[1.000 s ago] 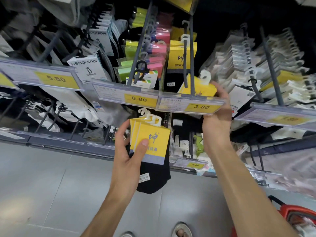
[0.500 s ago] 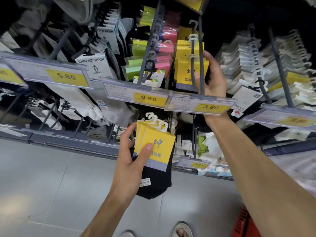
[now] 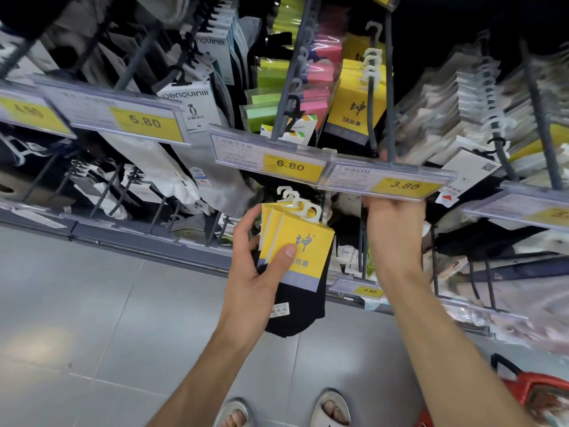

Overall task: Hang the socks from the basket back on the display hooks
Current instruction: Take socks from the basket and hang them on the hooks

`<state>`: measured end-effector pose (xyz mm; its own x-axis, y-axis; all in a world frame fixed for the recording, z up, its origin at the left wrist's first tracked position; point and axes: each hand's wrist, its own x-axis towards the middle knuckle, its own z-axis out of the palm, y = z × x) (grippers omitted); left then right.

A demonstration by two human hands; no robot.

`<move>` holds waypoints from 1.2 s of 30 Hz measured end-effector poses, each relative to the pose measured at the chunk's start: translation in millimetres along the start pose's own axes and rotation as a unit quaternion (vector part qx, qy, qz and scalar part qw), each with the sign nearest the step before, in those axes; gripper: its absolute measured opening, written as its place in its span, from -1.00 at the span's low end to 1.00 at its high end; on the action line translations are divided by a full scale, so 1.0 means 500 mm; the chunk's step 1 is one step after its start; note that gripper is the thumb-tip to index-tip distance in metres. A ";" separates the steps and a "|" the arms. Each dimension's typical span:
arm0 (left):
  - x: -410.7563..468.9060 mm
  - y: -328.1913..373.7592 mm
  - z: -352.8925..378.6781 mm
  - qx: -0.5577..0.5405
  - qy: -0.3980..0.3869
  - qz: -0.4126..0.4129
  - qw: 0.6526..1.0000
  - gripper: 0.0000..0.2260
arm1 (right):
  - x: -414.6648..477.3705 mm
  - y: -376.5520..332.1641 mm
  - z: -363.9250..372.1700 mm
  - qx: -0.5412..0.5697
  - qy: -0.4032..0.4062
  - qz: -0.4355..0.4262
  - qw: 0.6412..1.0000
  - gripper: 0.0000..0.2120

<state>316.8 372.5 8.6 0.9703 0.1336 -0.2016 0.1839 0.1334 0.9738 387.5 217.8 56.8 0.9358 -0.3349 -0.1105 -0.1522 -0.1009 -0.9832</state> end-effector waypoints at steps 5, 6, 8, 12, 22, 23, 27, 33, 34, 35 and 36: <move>0.001 0.000 0.014 -0.007 0.002 0.010 1.000 -0.49 | -0.116 0.056 -0.012 -0.011 -0.108 0.061 0.992 -0.68; 0.000 0.001 0.016 -0.012 -0.001 0.008 1.000 -0.55 | -0.122 0.067 -0.014 -0.006 -0.125 0.066 0.990 -0.68; -0.001 0.000 0.017 -0.036 -0.009 -0.007 0.999 -0.66 | -0.119 0.067 -0.019 -0.008 -0.120 0.071 0.990 -0.71; -0.002 -0.001 0.020 -0.045 -0.016 -0.005 0.999 -0.64 | -0.106 0.067 -0.040 -0.023 -0.116 0.058 0.991 -0.66; 0.006 0.009 0.031 -0.039 0.010 0.026 0.999 -0.53 | -0.095 0.077 -0.076 0.108 -0.122 0.076 0.984 -0.68; 0.006 0.010 0.030 -0.034 0.020 0.028 0.999 -0.54 | -0.091 0.079 -0.080 0.135 -0.100 0.077 0.983 -0.70; 0.007 0.016 0.026 -0.026 0.059 0.035 0.997 -0.54 | -0.046 0.078 -0.090 0.142 -0.018 0.028 0.989 -0.84; -0.002 0.020 0.021 -0.023 0.066 0.041 0.997 -0.52 | 0.053 0.035 -0.063 0.073 -0.023 -0.046 0.996 -0.67; -0.004 0.020 0.021 -0.024 0.061 0.040 0.997 -0.52 | 0.070 0.026 -0.058 0.081 -0.028 -0.048 0.995 -0.65; -0.006 0.018 0.020 -0.023 0.057 0.038 0.997 -0.52 | 0.086 0.018 -0.054 0.101 -0.031 -0.046 0.993 -0.63; -0.008 0.017 0.020 -0.023 0.052 0.036 0.998 -0.52 | 0.101 0.013 -0.051 0.111 -0.034 -0.051 0.992 -0.62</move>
<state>316.0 363.1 18.7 0.9588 0.2447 -0.1443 0.1055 0.1647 0.9807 425.5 176.3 48.6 0.9631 -0.2691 -0.0101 0.0118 0.0797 -0.9967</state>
